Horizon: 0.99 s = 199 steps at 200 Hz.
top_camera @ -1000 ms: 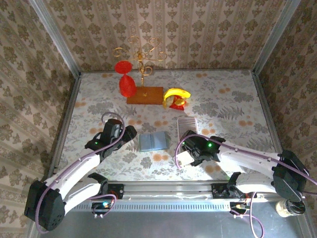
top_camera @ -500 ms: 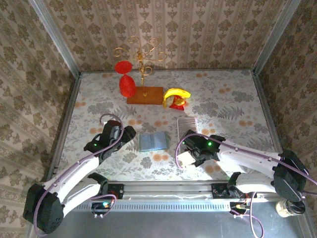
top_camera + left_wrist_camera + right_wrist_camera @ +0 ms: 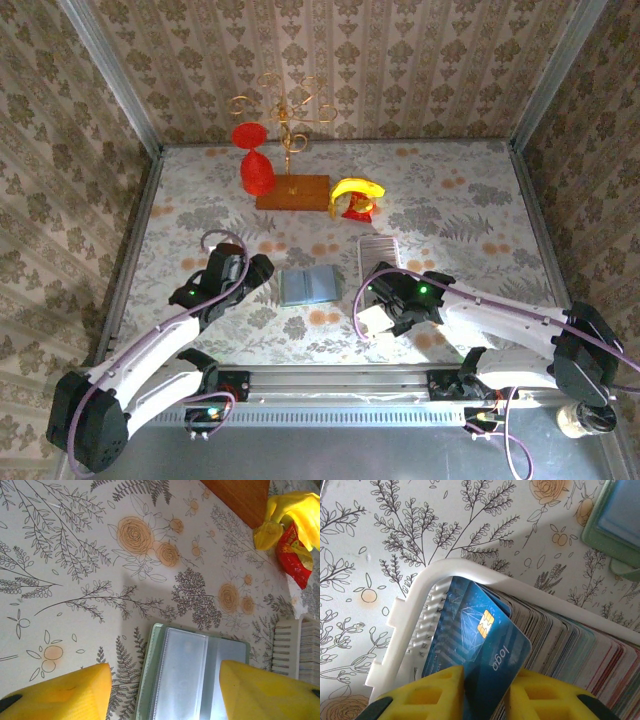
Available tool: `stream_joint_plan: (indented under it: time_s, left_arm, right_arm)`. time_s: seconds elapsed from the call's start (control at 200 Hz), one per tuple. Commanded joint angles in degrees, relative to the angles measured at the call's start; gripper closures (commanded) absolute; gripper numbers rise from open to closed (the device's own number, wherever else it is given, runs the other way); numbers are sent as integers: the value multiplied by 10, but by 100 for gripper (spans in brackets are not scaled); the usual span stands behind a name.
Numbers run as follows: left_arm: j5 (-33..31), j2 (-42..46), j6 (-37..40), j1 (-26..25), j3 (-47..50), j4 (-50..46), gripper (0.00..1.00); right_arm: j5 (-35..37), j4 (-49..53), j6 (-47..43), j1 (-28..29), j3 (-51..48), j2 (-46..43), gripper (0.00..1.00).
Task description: Put the credit cards into the card holder
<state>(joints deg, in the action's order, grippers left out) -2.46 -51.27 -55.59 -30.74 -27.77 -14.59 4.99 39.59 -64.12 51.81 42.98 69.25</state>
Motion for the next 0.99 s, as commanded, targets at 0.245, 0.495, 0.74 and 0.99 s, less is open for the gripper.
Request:
stream_joint_plan:
  time_s: [0.245, 0.495, 0.74, 0.99]
  left_arm:
    - [1, -18, -9, -3, 12, 10, 43]
    - [4, -38, -13, -3, 9, 18, 44]
    - [9, -67, -10, 3, -10, 15, 45]
    - [30, -93, 15, 22, -33, -7, 51]
  right_arm:
    - [26, 19, 29, 16, 23, -33, 79]
    - [32, 36, 57, 18, 13, -60, 85]
    - [22, 118, 116, 37, 40, -114, 89]
    - [-16, 149, 290, 55, 121, -136, 100]
